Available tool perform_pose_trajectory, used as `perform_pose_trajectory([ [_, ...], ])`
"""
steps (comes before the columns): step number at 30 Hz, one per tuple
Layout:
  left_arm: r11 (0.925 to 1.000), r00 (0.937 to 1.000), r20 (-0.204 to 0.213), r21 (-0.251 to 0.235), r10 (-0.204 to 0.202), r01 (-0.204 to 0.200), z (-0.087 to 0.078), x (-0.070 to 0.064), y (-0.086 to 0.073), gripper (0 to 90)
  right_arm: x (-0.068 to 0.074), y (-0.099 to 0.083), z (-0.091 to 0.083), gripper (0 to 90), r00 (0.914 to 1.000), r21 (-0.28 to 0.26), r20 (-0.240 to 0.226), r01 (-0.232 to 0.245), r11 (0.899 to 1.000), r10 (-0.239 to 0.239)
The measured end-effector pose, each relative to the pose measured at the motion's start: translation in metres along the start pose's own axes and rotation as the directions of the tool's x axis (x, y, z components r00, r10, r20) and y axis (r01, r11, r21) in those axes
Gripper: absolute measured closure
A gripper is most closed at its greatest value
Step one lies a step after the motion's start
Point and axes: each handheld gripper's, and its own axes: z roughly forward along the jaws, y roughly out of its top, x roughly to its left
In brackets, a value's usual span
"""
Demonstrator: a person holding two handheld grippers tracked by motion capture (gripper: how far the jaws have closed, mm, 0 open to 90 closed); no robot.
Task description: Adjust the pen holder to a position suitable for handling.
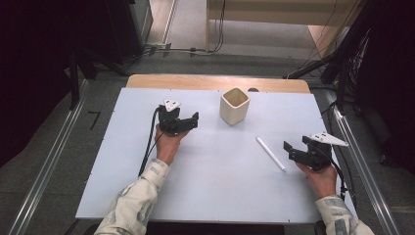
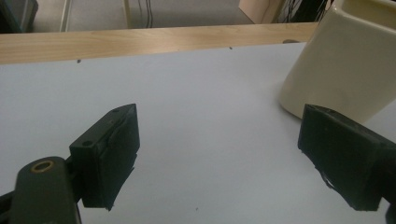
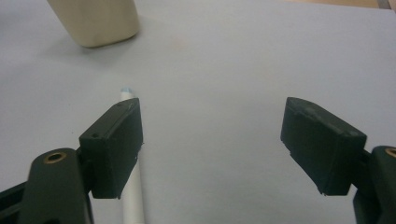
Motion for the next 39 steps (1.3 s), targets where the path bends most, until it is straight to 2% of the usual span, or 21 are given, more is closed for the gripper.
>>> perform_pose_trajectory([
  [8, 1.0000, 0.9994, 0.034, -0.002, -0.008, 0.008, 0.018, -0.010, 0.019, 16.0, 0.001, 0.000, 0.001, 19.3, 1.0000, 0.012, -0.002, 0.002, 1.000, -0.002],
  [10, 0.9999, 0.9993, 0.037, -0.006, 0.009, -0.008, 0.023, -0.011, 0.024, 17.7, 0.001, 0.000, 0.001, 19.3, 1.0000, 0.013, -0.002, 0.003, 1.000, -0.003],
  [15, 1.0000, 0.9973, 0.074, -0.007, -0.002, 0.003, 0.036, -0.015, 0.033, 21.0, 0.000, -0.001, 0.001, 19.3, 1.0000, 0.016, -0.002, 0.002, 1.000, -0.002],
  [19, 1.0000, 0.9960, 0.090, -0.005, 0.006, -0.005, 0.044, -0.021, 0.038, 22.9, 0.000, -0.001, 0.001, 19.3, 1.0000, 0.017, -0.004, -0.002, 1.000, 0.002],
  [27, 0.9997, 0.9926, 0.121, -0.025, 0.005, -0.002, 0.052, -0.029, 0.054, 25.9, 0.000, -0.001, 0.001, 19.3, 1.0000, 0.019, -0.009, -0.001, 1.000, 0.001],
  [34, 0.9994, 0.9884, 0.147, -0.002, 0.035, -0.035, 0.063, -0.038, 0.067, 28.0, 0.000, -0.001, 0.002, 19.5, 0.9999, 0.022, -0.011, 0.001, 1.000, -0.001],
  [39, 0.9987, 0.9871, 0.152, -0.002, 0.050, -0.050, 0.071, -0.045, 0.074, 29.6, 0.000, -0.001, 0.002, 19.6, 0.9999, 0.021, -0.012, 0.002, 1.000, -0.002],
])
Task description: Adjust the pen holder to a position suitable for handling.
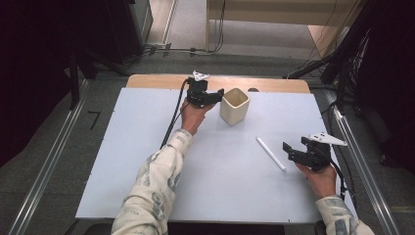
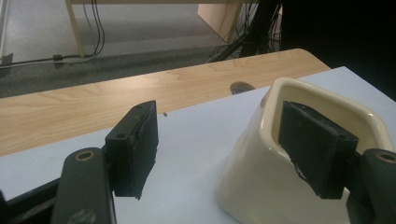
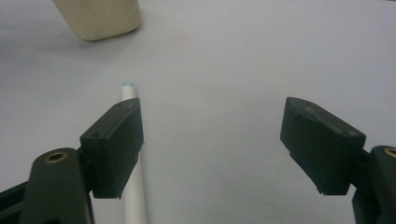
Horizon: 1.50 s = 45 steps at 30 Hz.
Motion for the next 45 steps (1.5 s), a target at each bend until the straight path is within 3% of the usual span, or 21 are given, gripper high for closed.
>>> perform_pose_trajectory([
  [15, 0.9941, 0.9953, 0.039, 0.058, 0.089, -0.091, 0.026, -0.013, 0.005, 39.7, 0.001, 0.000, 0.001, 20.3, 1.0000, 0.005, -0.006, 0.003, 1.000, -0.003],
  [19, 0.9918, 0.9946, 0.033, 0.078, 0.099, -0.101, 0.030, -0.013, 0.005, 44.3, 0.001, 0.000, 0.001, 20.8, 1.0000, 0.006, -0.009, 0.003, 1.000, -0.003],
  [25, 0.9873, 0.9917, 0.060, 0.105, 0.114, -0.119, 0.038, -0.018, 0.002, 47.2, 0.002, -0.001, 0.001, 23.1, 0.9998, 0.005, -0.015, 0.016, 1.000, -0.016],
  [28, 0.9878, 0.9922, 0.070, 0.110, 0.103, -0.110, 0.041, -0.017, 0.001, 49.7, 0.002, -0.001, 0.001, 23.3, 0.9997, 0.008, -0.018, 0.016, 1.000, -0.016],
  [40, 0.9802, 0.9846, 0.080, 0.111, 0.156, -0.164, 0.046, -0.024, 0.002, 70.7, 0.002, -0.001, 0.002, 24.7, 0.9997, 0.015, -0.017, 0.018, 1.000, -0.018],
  [45, 0.9779, 0.9837, 0.077, 0.121, 0.162, -0.171, 0.047, -0.024, 0.004, 74.4, 0.002, -0.001, 0.003, 24.8, 0.9997, 0.017, -0.018, 0.017, 1.000, -0.017],
])
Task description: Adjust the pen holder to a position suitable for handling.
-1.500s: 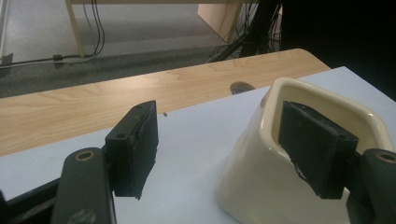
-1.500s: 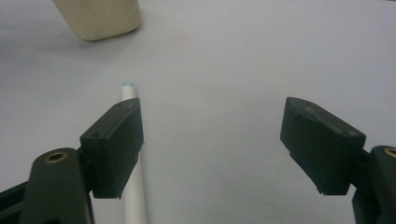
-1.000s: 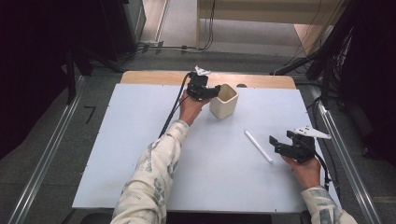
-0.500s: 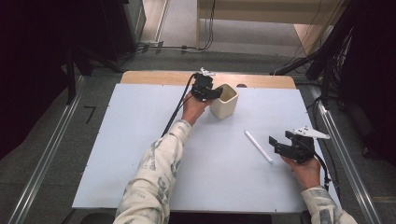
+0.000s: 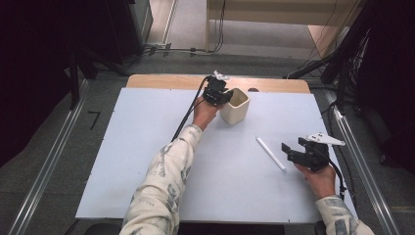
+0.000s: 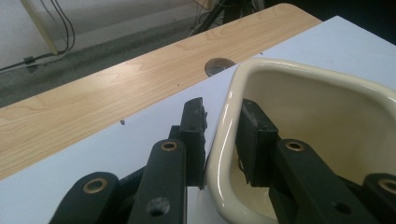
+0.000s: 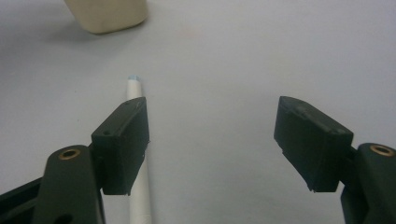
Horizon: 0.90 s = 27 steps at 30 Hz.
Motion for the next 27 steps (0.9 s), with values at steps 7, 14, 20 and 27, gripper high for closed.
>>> perform_pose_trajectory([
  [7, 0.9999, 0.9999, 0.002, 0.005, 0.012, -0.012, -0.001, 0.000, 0.000, 76.6, 0.001, 0.000, 0.000, 24.9, 1.0000, 0.000, -0.001, -0.002, 1.000, 0.002],
  [14, 0.9997, 0.9997, 0.001, 0.006, 0.026, -0.026, -0.006, 0.001, -0.001, 80.2, 0.000, 0.000, 0.000, 25.1, 1.0000, 0.002, -0.002, 0.000, 1.000, 0.000],
  [20, 0.9998, 0.9997, -0.016, -0.003, 0.021, -0.021, -0.011, 0.000, -0.005, 82.2, 0.001, 0.000, 0.000, 25.4, 1.0000, 0.004, -0.001, -0.001, 1.000, 0.001],
  [27, 0.9999, 0.9999, -0.009, -0.007, 0.013, -0.013, -0.018, 0.000, -0.011, 82.8, 0.000, 0.000, 0.000, 25.4, 1.0000, 0.007, 0.000, -0.003, 1.000, 0.003],
])
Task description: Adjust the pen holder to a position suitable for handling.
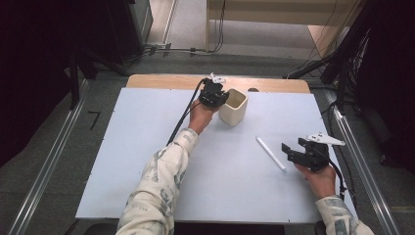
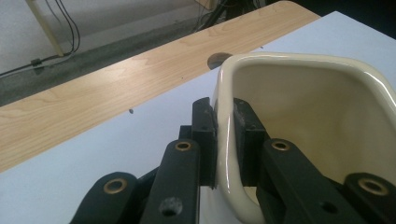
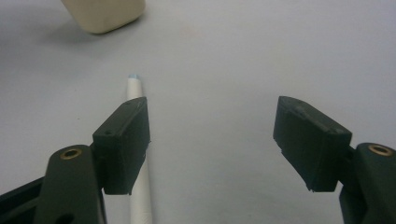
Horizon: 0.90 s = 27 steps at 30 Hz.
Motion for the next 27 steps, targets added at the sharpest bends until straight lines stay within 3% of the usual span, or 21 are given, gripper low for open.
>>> perform_pose_trajectory([
  [4, 0.9998, 0.9998, 0.009, 0.006, -0.018, 0.018, -0.007, -0.002, -0.005, 82.6, 0.000, 0.000, 0.001, 25.4, 1.0000, 0.003, -0.001, 0.000, 1.000, 0.000],
  [8, 0.9998, 0.9998, 0.016, 0.016, -0.011, 0.010, -0.017, -0.007, -0.011, 82.6, 0.001, 0.000, 0.002, 25.4, 1.0000, 0.008, -0.003, -0.003, 1.000, 0.003],
  [12, 0.9997, 0.9996, 0.022, 0.021, -0.015, 0.015, -0.028, -0.015, -0.019, 82.5, 0.001, 0.000, 0.002, 25.4, 1.0000, 0.013, -0.001, 0.000, 1.000, 0.000],
  [20, 0.9992, 0.9995, 0.027, 0.036, 0.014, -0.015, -0.054, -0.032, -0.034, 82.3, 0.002, -0.001, 0.003, 25.6, 1.0000, 0.017, 0.000, 0.003, 1.000, -0.003],
  [27, 0.9985, 0.9994, 0.035, 0.055, -0.003, 0.001, -0.074, -0.047, -0.045, 82.3, 0.003, -0.001, 0.004, 26.2, 0.9999, 0.019, -0.001, 0.011, 1.000, -0.011],
])
